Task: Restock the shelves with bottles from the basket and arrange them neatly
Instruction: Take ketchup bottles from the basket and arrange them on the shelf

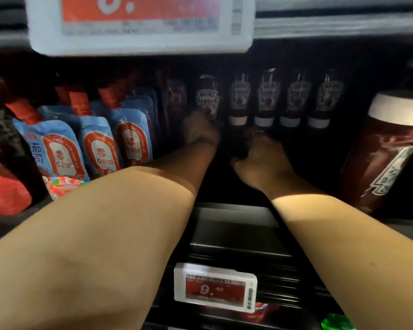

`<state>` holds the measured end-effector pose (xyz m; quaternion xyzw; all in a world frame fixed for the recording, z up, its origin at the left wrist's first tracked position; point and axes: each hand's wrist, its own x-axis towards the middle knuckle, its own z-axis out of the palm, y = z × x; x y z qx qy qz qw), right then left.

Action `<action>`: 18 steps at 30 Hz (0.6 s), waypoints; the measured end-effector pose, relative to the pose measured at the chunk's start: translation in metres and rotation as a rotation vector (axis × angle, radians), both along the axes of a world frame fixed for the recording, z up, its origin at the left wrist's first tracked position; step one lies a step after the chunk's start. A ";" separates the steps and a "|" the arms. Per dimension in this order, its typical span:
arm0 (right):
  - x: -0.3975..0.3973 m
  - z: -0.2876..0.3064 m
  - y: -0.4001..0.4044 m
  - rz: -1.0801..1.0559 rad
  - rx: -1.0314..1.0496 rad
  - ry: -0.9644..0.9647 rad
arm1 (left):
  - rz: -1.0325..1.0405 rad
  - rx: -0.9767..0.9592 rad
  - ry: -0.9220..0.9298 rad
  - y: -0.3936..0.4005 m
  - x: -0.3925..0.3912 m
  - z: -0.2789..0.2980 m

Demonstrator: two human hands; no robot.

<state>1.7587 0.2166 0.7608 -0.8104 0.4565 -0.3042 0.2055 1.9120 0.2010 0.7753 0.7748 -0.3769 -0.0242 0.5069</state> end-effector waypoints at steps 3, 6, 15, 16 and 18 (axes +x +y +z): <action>0.000 -0.002 -0.004 0.014 -0.014 -0.036 | 0.017 -0.014 0.002 -0.004 0.002 -0.002; 0.002 -0.004 -0.006 0.012 -0.022 -0.044 | 0.020 -0.001 -0.044 -0.003 0.003 -0.002; -0.004 0.003 0.005 0.016 0.015 -0.075 | 0.069 0.081 -0.119 0.037 -0.019 -0.003; -0.006 0.005 0.008 0.013 0.019 -0.070 | 0.047 0.092 -0.130 0.045 -0.023 -0.002; -0.012 0.009 0.018 0.017 0.025 -0.048 | -0.018 0.107 -0.144 0.061 -0.030 -0.002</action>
